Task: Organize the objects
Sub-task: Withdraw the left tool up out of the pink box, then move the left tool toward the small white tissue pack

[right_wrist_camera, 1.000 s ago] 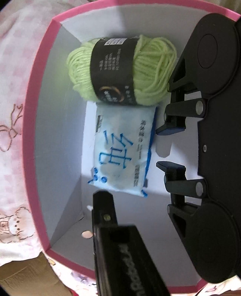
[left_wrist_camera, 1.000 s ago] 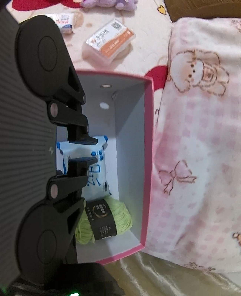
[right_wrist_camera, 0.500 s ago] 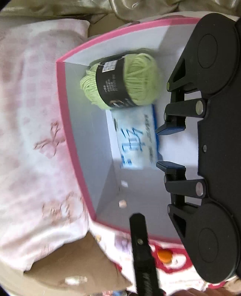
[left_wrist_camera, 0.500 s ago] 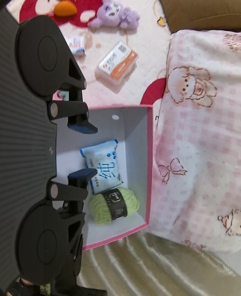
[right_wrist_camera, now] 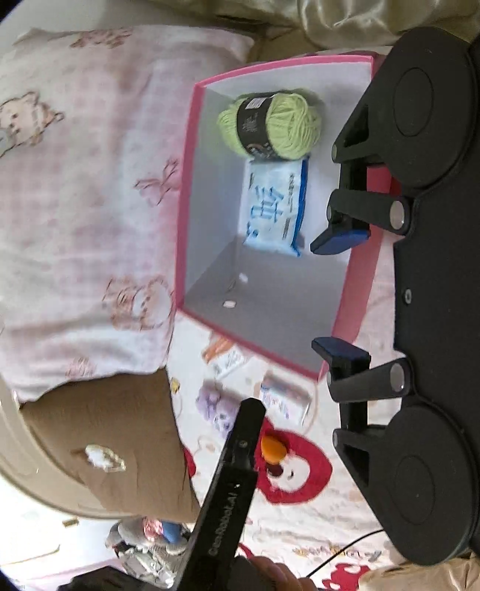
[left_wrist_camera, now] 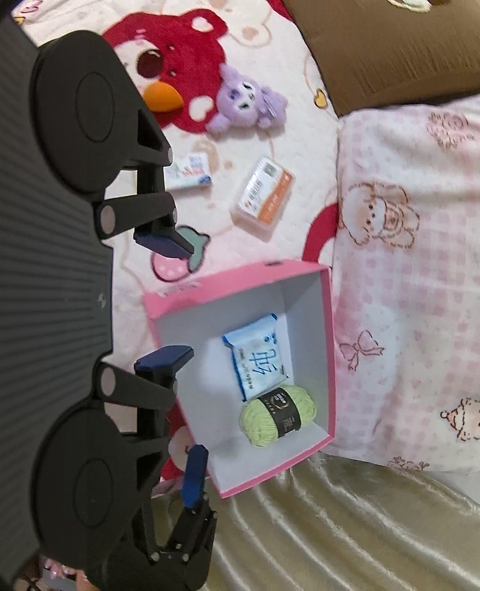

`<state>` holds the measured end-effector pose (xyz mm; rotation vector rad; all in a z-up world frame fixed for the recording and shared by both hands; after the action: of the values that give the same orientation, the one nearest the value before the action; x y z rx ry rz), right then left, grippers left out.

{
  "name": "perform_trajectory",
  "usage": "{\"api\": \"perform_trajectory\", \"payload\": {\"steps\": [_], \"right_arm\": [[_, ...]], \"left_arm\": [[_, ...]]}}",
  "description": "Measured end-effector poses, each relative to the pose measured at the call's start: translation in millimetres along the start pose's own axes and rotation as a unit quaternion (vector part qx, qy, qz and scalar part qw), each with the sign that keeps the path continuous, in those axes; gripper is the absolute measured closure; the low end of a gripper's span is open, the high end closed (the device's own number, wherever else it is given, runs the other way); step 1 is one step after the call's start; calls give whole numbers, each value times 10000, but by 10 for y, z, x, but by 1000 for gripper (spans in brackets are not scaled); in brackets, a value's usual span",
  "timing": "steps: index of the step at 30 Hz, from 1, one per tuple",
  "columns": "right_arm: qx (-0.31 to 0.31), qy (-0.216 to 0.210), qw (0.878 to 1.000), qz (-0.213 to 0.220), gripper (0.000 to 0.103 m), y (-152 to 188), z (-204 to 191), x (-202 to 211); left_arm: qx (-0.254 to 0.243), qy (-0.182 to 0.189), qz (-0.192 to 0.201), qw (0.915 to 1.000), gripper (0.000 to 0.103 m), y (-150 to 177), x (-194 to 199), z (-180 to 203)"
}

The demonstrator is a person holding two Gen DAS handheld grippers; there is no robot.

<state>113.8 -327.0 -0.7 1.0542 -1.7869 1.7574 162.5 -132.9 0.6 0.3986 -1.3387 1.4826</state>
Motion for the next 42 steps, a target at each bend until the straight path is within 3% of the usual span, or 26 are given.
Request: {"api": "perform_trajectory", "payload": {"steps": [5, 13, 17, 20, 25, 28, 33, 37, 42], "right_arm": [[-33, -212, 9998, -37, 34, -2, -177, 88], [1073, -319, 9937, -19, 32, -87, -760, 273], [2021, -387, 9786, -37, 32, -198, -1084, 376], [2644, -500, 9631, -82, 31, -264, -1304, 365], [3443, -643, 9365, -177, 31, -244, -1591, 154], [3672, -756, 9268, -208, 31, -171, -1719, -14], [3505, -763, 9334, -55, 31, -67, -1831, -373], [3181, -502, 9467, 61, 31, 23, -1885, -663], [2631, -529, 9633, 60, 31, 138, -1942, -914]], "left_arm": [[25, -105, 55, 9999, 50, 100, 231, -240], [35, -184, 147, 9997, 41, 380, 483, -575], [80, -155, 239, 9996, 38, 524, 570, -691], [136, -134, 453, 9988, 29, 624, 608, -783], [368, 0, 669, 9971, 26, 746, 576, -969], [600, 80, 757, 9953, 26, 800, 519, -1111], [854, 172, 867, 9924, 26, 855, 382, -1297], [943, 204, 948, 9908, 26, 900, 273, -1425], [1065, 426, 1133, 9869, 27, 940, 126, -1559]]}}
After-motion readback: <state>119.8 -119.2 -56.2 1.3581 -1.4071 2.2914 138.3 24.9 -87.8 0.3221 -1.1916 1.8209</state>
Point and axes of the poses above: each gripper's, at about its wrist camera, not at the fingertips, and x roughly against the way its jaws point, z to its right, y to its underside, the point moved 4 cm from there along -x, roughly the way its jaws point, and after that the axes turned 5 degrees about y, right-handed, at the moved point
